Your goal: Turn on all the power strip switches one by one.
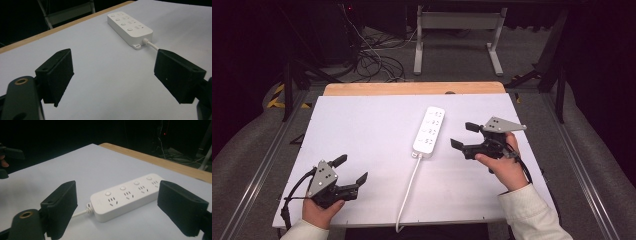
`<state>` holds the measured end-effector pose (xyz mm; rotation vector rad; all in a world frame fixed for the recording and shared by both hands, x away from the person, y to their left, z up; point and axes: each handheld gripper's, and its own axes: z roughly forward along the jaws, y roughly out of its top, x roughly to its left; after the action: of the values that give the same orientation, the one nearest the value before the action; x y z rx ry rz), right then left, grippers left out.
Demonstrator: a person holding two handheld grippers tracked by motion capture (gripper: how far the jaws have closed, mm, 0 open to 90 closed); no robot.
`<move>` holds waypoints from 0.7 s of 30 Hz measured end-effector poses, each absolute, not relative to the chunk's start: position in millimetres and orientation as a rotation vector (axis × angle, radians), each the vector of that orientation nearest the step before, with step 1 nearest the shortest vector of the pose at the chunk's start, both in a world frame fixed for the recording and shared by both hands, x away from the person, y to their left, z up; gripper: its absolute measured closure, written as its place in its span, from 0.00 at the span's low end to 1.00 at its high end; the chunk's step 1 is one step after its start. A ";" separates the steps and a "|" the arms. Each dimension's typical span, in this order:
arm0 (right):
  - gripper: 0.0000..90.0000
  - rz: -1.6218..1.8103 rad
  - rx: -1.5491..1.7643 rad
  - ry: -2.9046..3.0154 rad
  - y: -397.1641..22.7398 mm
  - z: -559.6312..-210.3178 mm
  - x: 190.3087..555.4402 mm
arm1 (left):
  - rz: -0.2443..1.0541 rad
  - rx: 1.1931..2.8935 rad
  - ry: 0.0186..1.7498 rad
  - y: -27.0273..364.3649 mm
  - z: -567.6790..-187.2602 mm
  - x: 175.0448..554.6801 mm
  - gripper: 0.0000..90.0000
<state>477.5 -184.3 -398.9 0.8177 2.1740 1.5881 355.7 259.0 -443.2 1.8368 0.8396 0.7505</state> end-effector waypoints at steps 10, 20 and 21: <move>0.13 1.566 0.784 2.238 -210.3 -432.7 454.7 | 0.757 1.824 0.826 258.6 -445.3 353.3 0.16; 0.13 1.509 0.791 2.313 -217.3 -463.8 437.4 | 0.751 1.827 0.822 258.5 -447.0 351.6 0.15; 0.13 1.497 0.797 2.327 -218.1 -468.1 436.5 | 0.746 1.826 0.824 258.3 -447.4 351.3 0.15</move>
<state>436.5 -218.1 -468.1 0.7966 2.3272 1.4967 351.3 258.3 -447.4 1.8259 0.8244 0.7460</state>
